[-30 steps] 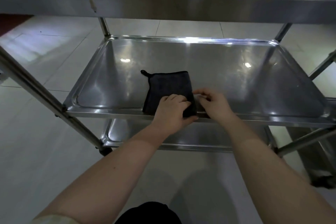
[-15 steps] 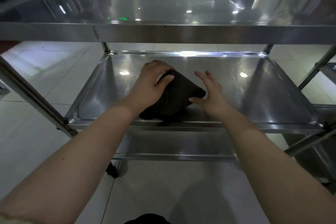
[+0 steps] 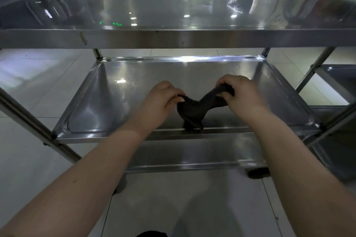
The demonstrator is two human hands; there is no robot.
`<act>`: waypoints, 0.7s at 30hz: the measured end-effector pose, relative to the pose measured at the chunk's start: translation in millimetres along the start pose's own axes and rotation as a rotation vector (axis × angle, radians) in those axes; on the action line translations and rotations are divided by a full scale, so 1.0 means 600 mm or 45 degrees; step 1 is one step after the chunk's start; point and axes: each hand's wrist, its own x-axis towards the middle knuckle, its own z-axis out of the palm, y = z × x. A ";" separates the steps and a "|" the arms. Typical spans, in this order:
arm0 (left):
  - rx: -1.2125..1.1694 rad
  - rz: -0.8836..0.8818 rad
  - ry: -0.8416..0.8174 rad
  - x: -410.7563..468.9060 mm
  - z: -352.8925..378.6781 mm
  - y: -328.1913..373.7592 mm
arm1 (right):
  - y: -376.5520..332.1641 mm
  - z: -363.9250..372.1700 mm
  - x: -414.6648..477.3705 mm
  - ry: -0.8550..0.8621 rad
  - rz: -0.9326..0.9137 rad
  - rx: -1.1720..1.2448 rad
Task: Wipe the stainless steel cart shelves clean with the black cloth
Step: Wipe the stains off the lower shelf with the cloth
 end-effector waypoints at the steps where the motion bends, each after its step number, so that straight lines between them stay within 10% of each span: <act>1: 0.059 0.051 0.008 0.000 0.005 0.004 | 0.003 -0.013 -0.010 0.012 -0.017 -0.029; 21: 0.380 0.566 -0.076 -0.211 0.288 0.043 | 0.199 0.048 -0.345 -0.306 0.044 -0.245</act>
